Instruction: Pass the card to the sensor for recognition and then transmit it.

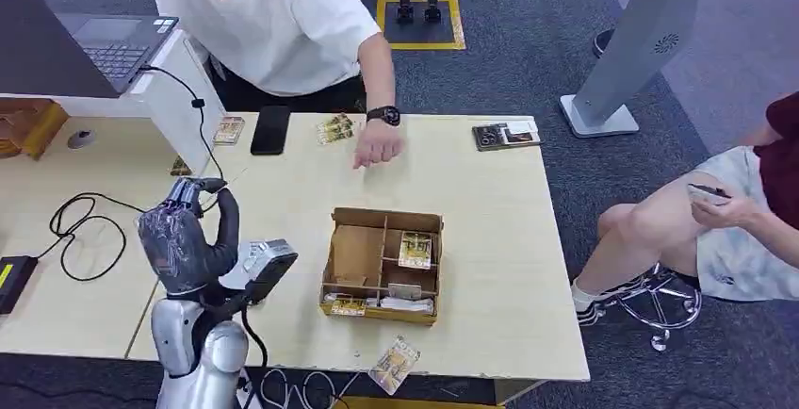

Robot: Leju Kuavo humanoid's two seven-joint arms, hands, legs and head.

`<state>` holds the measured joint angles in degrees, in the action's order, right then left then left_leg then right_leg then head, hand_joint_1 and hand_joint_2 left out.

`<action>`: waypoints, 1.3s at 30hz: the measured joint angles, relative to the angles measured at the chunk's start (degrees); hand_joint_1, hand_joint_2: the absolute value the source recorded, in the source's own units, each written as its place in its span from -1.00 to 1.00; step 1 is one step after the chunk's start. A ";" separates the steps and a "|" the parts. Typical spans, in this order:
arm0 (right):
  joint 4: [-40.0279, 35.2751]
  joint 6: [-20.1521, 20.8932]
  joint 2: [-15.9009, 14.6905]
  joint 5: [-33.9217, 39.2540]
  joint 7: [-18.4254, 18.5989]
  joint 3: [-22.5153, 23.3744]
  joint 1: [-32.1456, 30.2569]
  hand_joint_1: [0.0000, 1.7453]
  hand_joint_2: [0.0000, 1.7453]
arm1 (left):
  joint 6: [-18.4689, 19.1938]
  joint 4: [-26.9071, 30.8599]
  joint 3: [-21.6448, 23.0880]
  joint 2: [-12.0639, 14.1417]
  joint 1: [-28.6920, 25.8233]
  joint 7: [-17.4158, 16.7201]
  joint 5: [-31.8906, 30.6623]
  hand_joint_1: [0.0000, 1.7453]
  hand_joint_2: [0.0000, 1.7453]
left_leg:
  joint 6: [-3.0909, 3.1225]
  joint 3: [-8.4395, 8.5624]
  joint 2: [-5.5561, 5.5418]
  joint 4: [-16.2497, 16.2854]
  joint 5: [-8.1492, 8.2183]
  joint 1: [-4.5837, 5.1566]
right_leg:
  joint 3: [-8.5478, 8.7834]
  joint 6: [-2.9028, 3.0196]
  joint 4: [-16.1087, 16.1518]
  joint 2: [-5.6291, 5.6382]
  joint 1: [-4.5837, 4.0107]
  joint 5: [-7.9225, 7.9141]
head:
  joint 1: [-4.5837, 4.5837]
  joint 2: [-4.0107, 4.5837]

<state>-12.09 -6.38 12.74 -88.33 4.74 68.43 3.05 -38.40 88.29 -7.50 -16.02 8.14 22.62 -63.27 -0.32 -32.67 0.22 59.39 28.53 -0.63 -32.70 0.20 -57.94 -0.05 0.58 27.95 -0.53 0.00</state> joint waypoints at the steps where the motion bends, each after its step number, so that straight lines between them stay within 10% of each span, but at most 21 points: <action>1: 0.02 -0.24 0.00 0.46 0.00 0.00 0.02 -1.00 1.00 | 0.00 -1.70 0.87 0.02 0.34 0.29 7.18 1.00 1.00 | 0.00 -0.01 -0.01 0.00 0.00 0.00 | 0.01 0.00 0.00 -0.01 0.00 0.00 | 0.00 0.00; 4: 0.02 -0.81 0.00 1.14 0.00 0.13 -0.05 -1.00 1.00 | 0.00 -4.90 5.13 0.41 1.22 -1.35 27.09 1.00 1.00 | 0.00 -0.03 -0.02 0.00 0.00 0.00 | 0.03 0.00 -0.01 -0.03 0.00 0.00 | 0.02 0.00; 16: 0.24 -4.64 0.96 1.69 0.31 0.50 -0.09 -1.00 1.00 | 7.76 -7.11 20.52 7.17 1.23 -6.49 74.21 1.00 1.00 | 0.00 -0.04 0.01 -0.01 0.00 -0.01 | 0.01 -0.01 -0.01 0.01 -0.01 0.00 | 0.00 0.00; 22: 0.48 -4.77 0.96 2.56 0.20 0.55 -0.09 -1.00 1.00 | 8.13 -7.33 24.36 10.60 1.33 -7.62 77.48 1.00 1.00 | 0.00 -0.04 0.01 -0.01 0.00 -0.01 | 0.01 -0.01 -0.01 0.00 -0.01 0.00 | 0.00 0.00; 39: 0.52 -1.99 0.59 2.61 -0.07 0.61 -0.01 -1.00 1.00 | 1.14 -22.82 26.45 14.34 7.41 -10.40 58.42 1.00 1.00 | 0.00 -0.04 0.00 0.00 -0.01 -0.01 | 0.02 0.00 -0.02 0.00 -0.01 -0.01 | 0.02 0.00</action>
<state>-11.56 -8.37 13.33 -85.72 4.68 69.05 3.03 -37.27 65.47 18.95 -1.68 15.55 12.22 -4.85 -0.33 -32.71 0.23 59.38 28.52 -0.63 -32.68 0.20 -57.96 -0.05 0.57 27.94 -0.50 0.00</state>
